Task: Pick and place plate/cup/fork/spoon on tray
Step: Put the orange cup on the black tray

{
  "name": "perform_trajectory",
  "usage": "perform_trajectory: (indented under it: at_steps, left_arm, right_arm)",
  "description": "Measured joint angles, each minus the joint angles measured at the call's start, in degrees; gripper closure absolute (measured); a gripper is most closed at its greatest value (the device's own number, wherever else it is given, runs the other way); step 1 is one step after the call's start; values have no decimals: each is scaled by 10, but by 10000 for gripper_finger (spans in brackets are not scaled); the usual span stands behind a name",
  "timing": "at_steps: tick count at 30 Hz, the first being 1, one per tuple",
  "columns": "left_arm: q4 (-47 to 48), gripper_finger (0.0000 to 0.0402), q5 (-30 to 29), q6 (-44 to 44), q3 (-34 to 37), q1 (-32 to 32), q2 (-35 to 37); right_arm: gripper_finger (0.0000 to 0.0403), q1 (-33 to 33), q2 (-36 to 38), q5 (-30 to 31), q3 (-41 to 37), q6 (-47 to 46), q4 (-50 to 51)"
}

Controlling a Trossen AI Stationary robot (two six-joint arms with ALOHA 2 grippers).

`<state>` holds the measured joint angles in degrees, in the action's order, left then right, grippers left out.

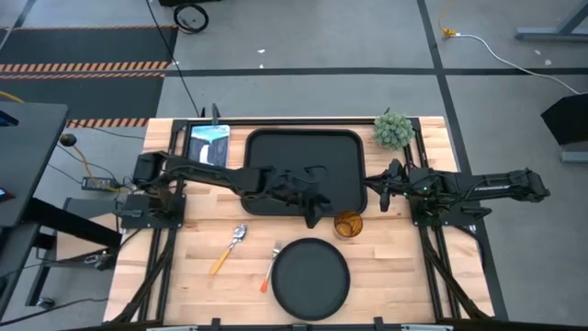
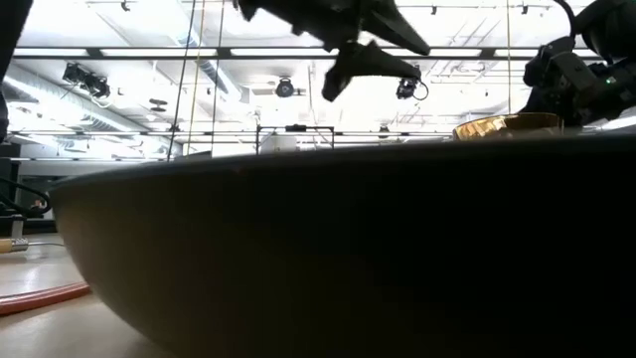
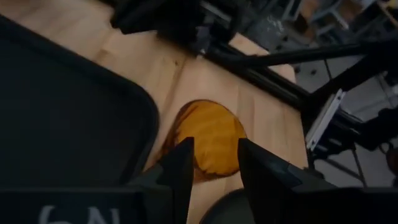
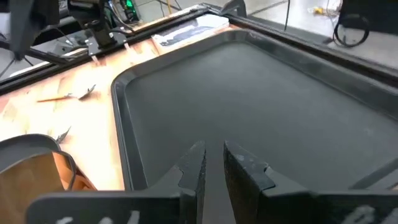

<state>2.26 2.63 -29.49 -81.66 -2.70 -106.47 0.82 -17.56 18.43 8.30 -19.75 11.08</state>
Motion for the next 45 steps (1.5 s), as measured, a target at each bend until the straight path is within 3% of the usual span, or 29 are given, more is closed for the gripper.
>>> perform_trajectory:
  at_steps: [11, 19, 23, 29, 34, 45]
  left_arm:
    - [183, 175, 15, 5, -173, 11, -103]
    - [305, 175, 18, 17, -301, 5, -176]
    - [322, 184, 22, 22, -337, 0, -208]
    - [337, 186, 12, 32, -341, -3, -218]
    - [339, 187, -39, 51, -342, -10, -219]
    - [349, 187, -56, 66, -342, -11, -220]
  right_arm:
    - [339, 0, 3, -3, 0, 20, -14]
    - [339, 0, 6, -5, 0, 29, -22]
    - [339, 0, 8, -5, 0, 30, -25]
    - [339, 0, 1, -5, 0, 27, -29]
    - [339, 0, -1, -6, 0, 24, -35]
    - [339, -1, -2, -5, 0, 22, -39]
